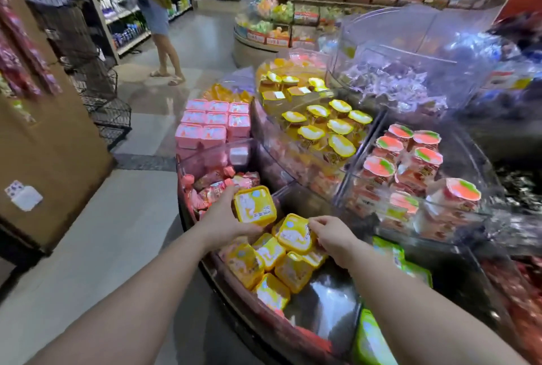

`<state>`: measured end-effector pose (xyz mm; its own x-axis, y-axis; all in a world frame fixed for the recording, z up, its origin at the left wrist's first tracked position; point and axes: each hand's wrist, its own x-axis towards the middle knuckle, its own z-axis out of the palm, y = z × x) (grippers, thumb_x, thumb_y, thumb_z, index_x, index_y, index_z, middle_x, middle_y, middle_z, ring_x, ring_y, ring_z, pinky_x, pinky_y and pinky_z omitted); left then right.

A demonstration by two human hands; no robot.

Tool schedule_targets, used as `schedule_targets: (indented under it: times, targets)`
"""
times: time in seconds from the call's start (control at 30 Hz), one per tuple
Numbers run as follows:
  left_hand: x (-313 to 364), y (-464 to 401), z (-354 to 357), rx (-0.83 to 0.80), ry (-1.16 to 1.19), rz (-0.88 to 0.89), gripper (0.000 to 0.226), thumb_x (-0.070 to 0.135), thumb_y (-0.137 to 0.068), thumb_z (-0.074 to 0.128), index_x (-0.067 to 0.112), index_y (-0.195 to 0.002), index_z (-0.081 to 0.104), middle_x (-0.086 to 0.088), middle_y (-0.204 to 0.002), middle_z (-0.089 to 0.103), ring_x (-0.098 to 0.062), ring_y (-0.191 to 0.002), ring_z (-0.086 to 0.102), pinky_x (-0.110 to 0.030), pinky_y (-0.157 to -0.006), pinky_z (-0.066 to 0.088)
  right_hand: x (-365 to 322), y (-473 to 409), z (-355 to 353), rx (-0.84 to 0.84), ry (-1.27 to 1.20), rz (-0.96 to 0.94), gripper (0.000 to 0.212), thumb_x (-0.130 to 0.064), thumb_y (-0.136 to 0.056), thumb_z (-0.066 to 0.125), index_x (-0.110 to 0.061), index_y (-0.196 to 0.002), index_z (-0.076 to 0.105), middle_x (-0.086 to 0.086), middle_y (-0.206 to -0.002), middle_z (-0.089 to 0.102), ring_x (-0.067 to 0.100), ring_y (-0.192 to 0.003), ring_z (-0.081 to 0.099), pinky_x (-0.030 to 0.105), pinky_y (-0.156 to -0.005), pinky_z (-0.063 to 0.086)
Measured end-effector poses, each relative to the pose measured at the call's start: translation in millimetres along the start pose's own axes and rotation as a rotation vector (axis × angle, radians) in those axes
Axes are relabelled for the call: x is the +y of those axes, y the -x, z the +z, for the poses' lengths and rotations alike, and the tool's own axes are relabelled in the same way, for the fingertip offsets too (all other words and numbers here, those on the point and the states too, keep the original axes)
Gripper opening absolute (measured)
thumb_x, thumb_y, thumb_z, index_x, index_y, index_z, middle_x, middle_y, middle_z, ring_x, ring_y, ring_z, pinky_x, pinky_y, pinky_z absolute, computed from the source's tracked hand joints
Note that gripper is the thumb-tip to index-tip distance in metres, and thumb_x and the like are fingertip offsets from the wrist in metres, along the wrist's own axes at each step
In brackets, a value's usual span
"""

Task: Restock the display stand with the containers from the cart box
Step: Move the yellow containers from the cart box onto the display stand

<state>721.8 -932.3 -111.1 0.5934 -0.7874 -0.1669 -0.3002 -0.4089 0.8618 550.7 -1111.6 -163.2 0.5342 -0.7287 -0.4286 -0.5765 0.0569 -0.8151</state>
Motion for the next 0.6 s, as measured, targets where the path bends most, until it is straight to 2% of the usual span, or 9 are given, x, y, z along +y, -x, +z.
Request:
schedule_targets:
  times: [0.1,0.23,0.27,0.33,0.4,0.47,0.53,0.6]
  targets:
    - [-5.6,-30.2,-13.2,-0.104,-0.028,0.071,0.082,0.012,-0.063,0.086,0.023,-0.128,0.038,0.016,-0.101,0.055,0.008,-0.086,0.054,-0.002,-0.066,0.040,13.8,-9.3,20.8,0.043,-0.020,0.088,0.024,-0.021,-0.097,0.051,-0.011,-0.085,0.069,0.004,-0.060,0.046,0.014,-0.051,0.040,0.022,-0.048,0.037]
    - [-18.8,-52.6,-11.8,-0.250,-0.100,0.116,0.085,0.024,-0.058,0.088,0.035,-0.125,0.037,0.008,-0.110,0.056,0.001,-0.095,0.057,-0.008,-0.072,0.042,43.2,-12.4,40.9,0.112,-0.023,0.185,0.026,-0.023,-0.096,0.051,-0.016,-0.079,0.069,0.001,-0.068,0.057,0.014,-0.059,0.049,0.027,-0.057,0.043]
    - [-22.1,-55.1,-8.7,-0.281,-0.116,0.129,0.084,0.023,-0.058,0.088,0.036,-0.125,0.038,0.010,-0.109,0.056,0.001,-0.095,0.058,-0.009,-0.072,0.044,48.2,-10.9,44.5,0.143,-0.046,0.216,0.022,-0.022,-0.096,0.052,-0.017,-0.084,0.070,0.002,-0.075,0.062,0.014,-0.063,0.052,0.027,-0.057,0.045]
    - [-25.4,-57.9,-4.2,-0.307,-0.137,0.166,0.082,0.018,-0.060,0.087,0.038,-0.123,0.039,0.015,-0.105,0.054,0.003,-0.091,0.057,-0.005,-0.069,0.043,54.9,-8.3,49.3,0.202,-0.041,0.245,0.022,-0.023,-0.094,0.055,-0.012,-0.109,0.067,0.009,-0.099,0.068,0.018,-0.079,0.059,0.032,-0.068,0.053]
    - [-23.6,-59.6,-3.6,-0.293,-0.118,0.186,0.079,0.016,-0.061,0.087,0.035,-0.122,0.040,0.019,-0.102,0.052,0.008,-0.089,0.054,-0.001,-0.066,0.040,54.0,-2.9,50.6,0.268,0.018,0.268,0.048,-0.028,-0.090,0.060,-0.008,-0.133,0.052,0.012,-0.118,0.064,0.023,-0.095,0.061,0.034,-0.082,0.050]
    - [-22.2,-60.7,-4.0,-0.261,-0.072,0.173,0.077,0.013,-0.062,0.087,0.031,-0.121,0.040,0.022,-0.100,0.049,0.007,-0.088,0.054,-0.001,-0.065,0.040,47.7,6.8,52.3,0.330,0.029,0.292,0.063,-0.033,-0.084,0.068,-0.010,-0.138,0.045,0.010,-0.122,0.060,0.026,-0.106,0.061,0.034,-0.087,0.048]
    - [-21.1,-60.5,-3.5,-0.249,-0.033,0.148,0.075,0.011,-0.065,0.086,0.031,-0.120,0.039,0.022,-0.098,0.049,0.006,-0.086,0.055,-0.002,-0.063,0.041,45.5,16.5,57.0,0.319,0.004,0.346,0.069,-0.038,-0.075,0.075,-0.015,-0.133,0.046,0.007,-0.118,0.060,0.026,-0.102,0.062,0.038,-0.082,0.053]
    - [-19.9,-59.7,-2.4,-0.247,0.001,0.137,0.075,0.010,-0.066,0.085,0.031,-0.121,0.040,0.022,-0.097,0.050,0.009,-0.083,0.054,-0.002,-0.062,0.041,46.4,26.0,63.1,0.271,-0.073,0.392,0.065,-0.036,-0.075,0.075,-0.016,-0.129,0.046,0.008,-0.111,0.063,0.025,-0.087,0.065,0.038,-0.066,0.057]
